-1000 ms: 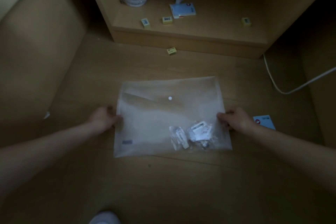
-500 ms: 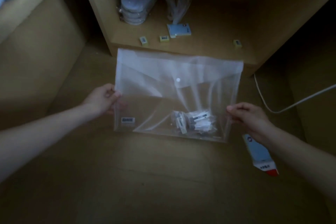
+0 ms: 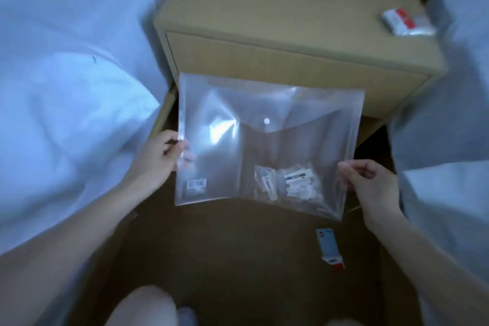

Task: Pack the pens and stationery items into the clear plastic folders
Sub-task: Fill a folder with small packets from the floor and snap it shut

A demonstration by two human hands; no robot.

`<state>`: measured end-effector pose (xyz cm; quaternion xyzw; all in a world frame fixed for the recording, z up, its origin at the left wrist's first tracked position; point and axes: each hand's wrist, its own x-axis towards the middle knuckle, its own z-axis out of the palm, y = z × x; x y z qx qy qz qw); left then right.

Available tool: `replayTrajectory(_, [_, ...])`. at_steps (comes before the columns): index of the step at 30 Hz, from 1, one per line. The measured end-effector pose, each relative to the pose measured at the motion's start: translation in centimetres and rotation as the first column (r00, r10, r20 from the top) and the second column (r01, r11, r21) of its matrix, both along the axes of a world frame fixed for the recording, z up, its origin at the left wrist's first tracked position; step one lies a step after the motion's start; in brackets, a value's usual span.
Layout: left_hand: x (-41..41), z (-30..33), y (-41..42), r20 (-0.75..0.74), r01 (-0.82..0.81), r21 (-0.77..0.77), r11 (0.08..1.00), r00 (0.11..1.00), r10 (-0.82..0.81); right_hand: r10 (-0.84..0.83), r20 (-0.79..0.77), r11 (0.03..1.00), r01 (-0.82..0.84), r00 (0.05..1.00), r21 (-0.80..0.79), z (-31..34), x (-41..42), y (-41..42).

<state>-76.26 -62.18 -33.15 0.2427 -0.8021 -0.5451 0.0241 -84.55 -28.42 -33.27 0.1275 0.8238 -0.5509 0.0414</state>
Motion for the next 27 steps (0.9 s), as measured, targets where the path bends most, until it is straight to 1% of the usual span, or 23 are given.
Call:
replayTrajectory(1, [0.3,2.7,0.1,-0.012,-0.010,0.009,1.000,1.000,0.011,-0.012,0.003,1.000,0.013,1.000,-0.015,2.9,-0.2,0.0])
replayTrajectory(4, [1.2,10.5,-0.2,-0.068,-0.060,-0.051,0.997,0.996,0.056,-0.052,0.009,0.995,0.052,0.999,-0.085,11.1,-0.8,-0.7])
replayTrajectory(5, [1.7,12.9,-0.4,-0.083,-0.082,-0.047,0.995,0.993,0.078,-0.052,0.010,0.994,0.053,0.999,-0.096,13.4,-1.0,-1.2])
replayTrajectory(8, [3.7,19.5,-1.5,-0.090,-0.171,0.051,0.984,0.980,0.175,-0.016,0.015,0.993,0.018,1.000,-0.116,19.5,-1.3,-3.8])
replayTrajectory(10, [5.7,23.2,-2.9,-0.113,-0.225,0.087,0.970,0.966,0.234,0.008,0.005,0.990,-0.007,1.000,-0.138,22.5,-1.2,-6.4])
replayTrajectory(12, [8.4,26.1,-4.5,-0.119,-0.301,0.101,0.948,0.943,0.312,0.067,-0.015,0.987,-0.069,0.998,-0.145,25.0,-0.5,-9.7])
replayTrajectory(15, [13.5,28.9,-7.2,-0.113,-0.414,0.094,0.906,0.899,0.422,0.211,-0.027,0.964,-0.213,0.977,-0.158,27.6,1.3,-14.9])
replayTrajectory(17, [17.4,29.9,-9.1,-0.092,-0.506,0.098,0.857,0.853,0.514,0.311,-0.021,0.938,-0.310,0.950,-0.158,28.6,2.9,-18.5])
replayTrajectory(21, [24.7,31.8,-12.4,-0.064,-0.676,0.101,0.730,0.728,0.683,0.484,-0.007,0.861,-0.478,0.875,-0.177,30.3,6.2,-26.1])
replayTrajectory(23, [27.9,31.9,-13.8,-0.053,-0.752,0.098,0.652,0.650,0.758,0.559,-0.023,0.809,-0.552,0.829,-0.200,30.7,7.7,-30.0])
replayTrajectory(25, [30.6,31.4,-15.3,-0.039,-0.801,0.075,0.594,0.592,0.805,0.624,-0.033,0.759,-0.616,0.781,-0.213,30.8,8.9,-33.7])
replayTrajectory(27, [32.8,30.7,-16.8,-0.017,-0.839,0.101,0.535,0.536,0.844,0.683,-0.017,0.712,-0.671,0.730,-0.207,30.5,9.9,-37.3])
